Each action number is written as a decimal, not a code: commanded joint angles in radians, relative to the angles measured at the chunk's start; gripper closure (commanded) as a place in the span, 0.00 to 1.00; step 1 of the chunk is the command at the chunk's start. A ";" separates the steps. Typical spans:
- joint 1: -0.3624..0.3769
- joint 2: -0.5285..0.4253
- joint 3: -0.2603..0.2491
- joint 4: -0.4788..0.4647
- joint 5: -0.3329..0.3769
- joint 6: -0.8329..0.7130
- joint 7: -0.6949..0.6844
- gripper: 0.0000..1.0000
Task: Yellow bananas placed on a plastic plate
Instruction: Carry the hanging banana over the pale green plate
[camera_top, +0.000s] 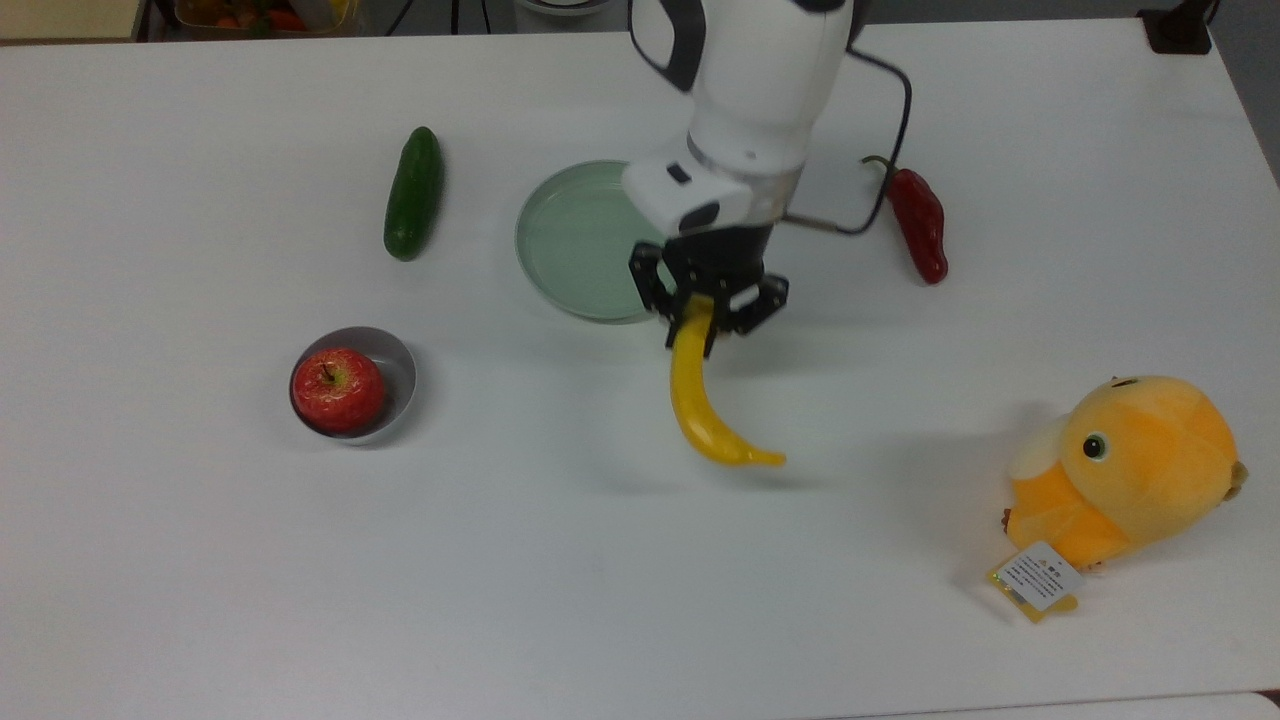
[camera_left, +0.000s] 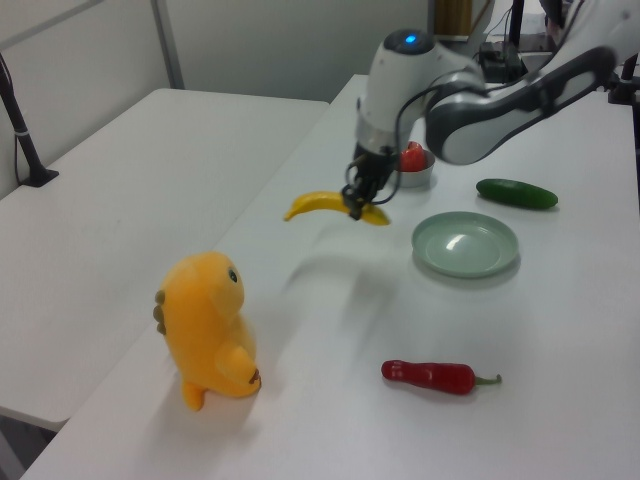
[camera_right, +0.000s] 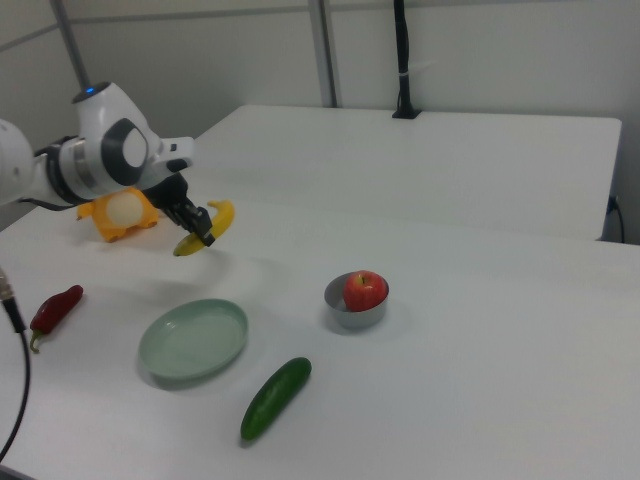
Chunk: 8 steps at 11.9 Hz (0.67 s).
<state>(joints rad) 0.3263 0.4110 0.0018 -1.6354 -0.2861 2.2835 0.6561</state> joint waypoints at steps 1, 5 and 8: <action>-0.010 -0.246 0.015 -0.268 0.030 -0.041 -0.104 0.90; -0.024 -0.394 0.015 -0.388 0.106 -0.218 -0.266 0.90; -0.044 -0.390 0.015 -0.421 0.110 -0.292 -0.297 0.90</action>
<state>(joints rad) 0.3071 0.0411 0.0065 -1.9974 -0.1974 2.0094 0.4005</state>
